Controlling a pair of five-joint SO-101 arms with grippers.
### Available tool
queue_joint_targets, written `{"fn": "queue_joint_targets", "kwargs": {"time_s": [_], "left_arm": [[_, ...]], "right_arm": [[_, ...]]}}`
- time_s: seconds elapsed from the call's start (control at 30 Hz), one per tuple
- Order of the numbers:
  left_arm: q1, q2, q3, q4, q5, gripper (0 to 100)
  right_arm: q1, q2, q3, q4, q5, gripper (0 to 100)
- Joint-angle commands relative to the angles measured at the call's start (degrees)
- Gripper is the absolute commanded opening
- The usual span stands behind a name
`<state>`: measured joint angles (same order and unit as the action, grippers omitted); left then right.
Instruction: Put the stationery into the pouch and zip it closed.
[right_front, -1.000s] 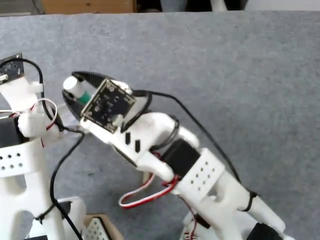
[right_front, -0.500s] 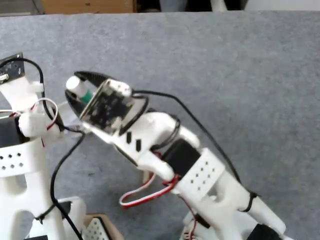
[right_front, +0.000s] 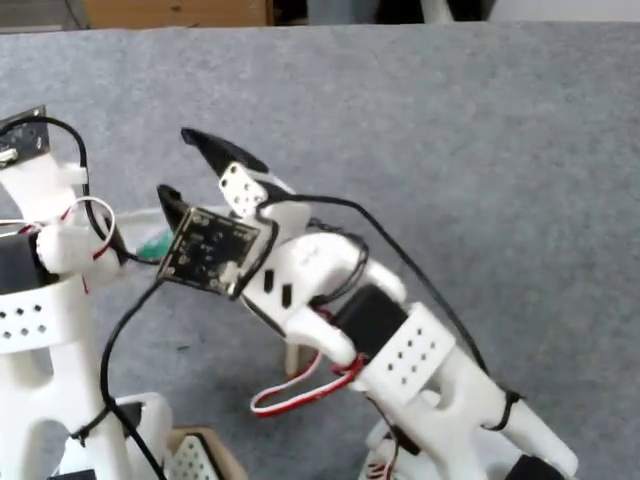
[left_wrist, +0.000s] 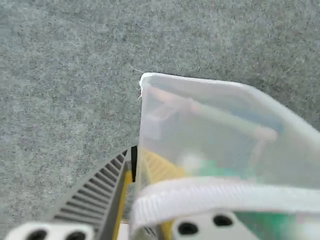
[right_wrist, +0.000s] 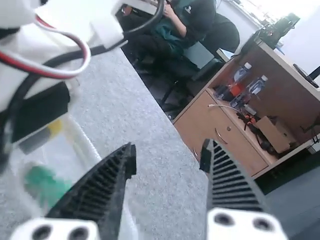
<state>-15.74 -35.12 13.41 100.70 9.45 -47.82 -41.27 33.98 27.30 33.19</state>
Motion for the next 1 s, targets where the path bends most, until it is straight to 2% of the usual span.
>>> {"fn": "queue_joint_targets", "kwargs": {"time_s": [0.0,0.27,0.5,0.57,0.73,0.87,0.97], "left_arm": [[-0.9,1.9,0.1,0.0,0.4,3],[-1.0,1.9,0.1,0.0,0.3,3],[-1.0,1.9,-2.4,0.2,0.3,3],[-1.0,1.9,-2.4,0.2,0.3,3],[-2.2,0.2,-2.2,0.2,0.3,3],[-4.9,-5.4,-0.4,0.2,0.3,3],[-6.2,-8.3,1.0,0.1,0.3,3]], "right_arm": [[0.9,-1.5,-0.8,0.4,0.5,21.5],[4.4,-3.7,-5.8,4.0,0.3,21.4],[15.1,-9.1,-8.0,21.9,0.1,6.9],[17.6,-9.6,-8.0,28.7,0.1,6.1],[21.7,-9.6,-6.3,40.0,0.1,13.9],[24.3,-9.6,0.2,40.9,0.1,22.4],[24.4,-9.6,6.4,37.5,0.1,24.6]]}}
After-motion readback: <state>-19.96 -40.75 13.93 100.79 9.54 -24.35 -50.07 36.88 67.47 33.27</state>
